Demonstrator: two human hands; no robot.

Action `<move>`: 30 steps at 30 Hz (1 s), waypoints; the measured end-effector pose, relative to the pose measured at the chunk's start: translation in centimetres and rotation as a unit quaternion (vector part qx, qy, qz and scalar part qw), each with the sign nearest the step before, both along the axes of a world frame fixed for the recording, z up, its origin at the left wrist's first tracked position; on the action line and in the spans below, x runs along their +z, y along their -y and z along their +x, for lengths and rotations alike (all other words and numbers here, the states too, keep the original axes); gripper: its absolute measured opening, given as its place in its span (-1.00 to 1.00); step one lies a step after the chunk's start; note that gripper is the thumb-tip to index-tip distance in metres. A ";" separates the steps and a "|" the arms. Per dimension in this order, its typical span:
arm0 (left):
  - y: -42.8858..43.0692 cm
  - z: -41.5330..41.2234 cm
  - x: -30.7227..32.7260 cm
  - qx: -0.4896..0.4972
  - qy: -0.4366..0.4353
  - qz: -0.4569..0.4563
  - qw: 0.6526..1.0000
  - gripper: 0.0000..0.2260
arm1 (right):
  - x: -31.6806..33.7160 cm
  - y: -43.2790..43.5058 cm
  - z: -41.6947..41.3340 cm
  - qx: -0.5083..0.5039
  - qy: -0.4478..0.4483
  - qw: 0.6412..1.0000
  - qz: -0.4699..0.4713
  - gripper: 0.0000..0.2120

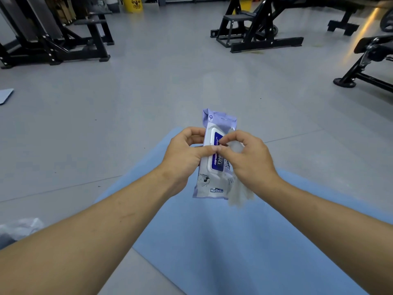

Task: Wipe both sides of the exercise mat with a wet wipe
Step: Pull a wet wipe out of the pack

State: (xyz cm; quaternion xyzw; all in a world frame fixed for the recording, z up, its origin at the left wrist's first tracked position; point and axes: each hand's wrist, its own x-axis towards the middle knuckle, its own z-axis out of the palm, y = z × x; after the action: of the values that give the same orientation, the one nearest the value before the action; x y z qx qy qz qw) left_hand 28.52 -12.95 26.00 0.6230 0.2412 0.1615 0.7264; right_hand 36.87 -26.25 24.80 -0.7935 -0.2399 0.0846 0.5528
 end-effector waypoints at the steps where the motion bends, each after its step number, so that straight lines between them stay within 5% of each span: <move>1: 0.0 0.1 0.0 0.006 0.002 0.000 1.000 -0.71 | -0.2 0.0 0.0 -0.002 -0.003 1.000 -0.002 -0.91; 9: -0.3 0.5 0.6 0.046 0.018 -0.017 0.999 -0.75 | 0.3 -0.1 0.0 -0.042 -0.088 0.995 -0.024 -0.58; 23: -4.5 -3.1 3.8 0.091 0.045 -0.004 0.995 -0.73 | 3.7 -5.7 -2.3 0.016 -0.140 0.988 0.062 -0.63; 30: -8.9 -9.8 1.0 0.119 -0.016 0.015 0.993 -0.75 | 0.9 -10.5 -6.3 0.091 -0.142 0.986 0.007 -0.72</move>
State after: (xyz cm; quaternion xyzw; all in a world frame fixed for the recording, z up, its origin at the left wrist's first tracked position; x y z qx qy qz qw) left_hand 18.73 -4.04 27.04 0.6034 0.3231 0.2406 0.6882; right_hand 30.58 -15.80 25.71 -0.7447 -0.2311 0.2446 0.5763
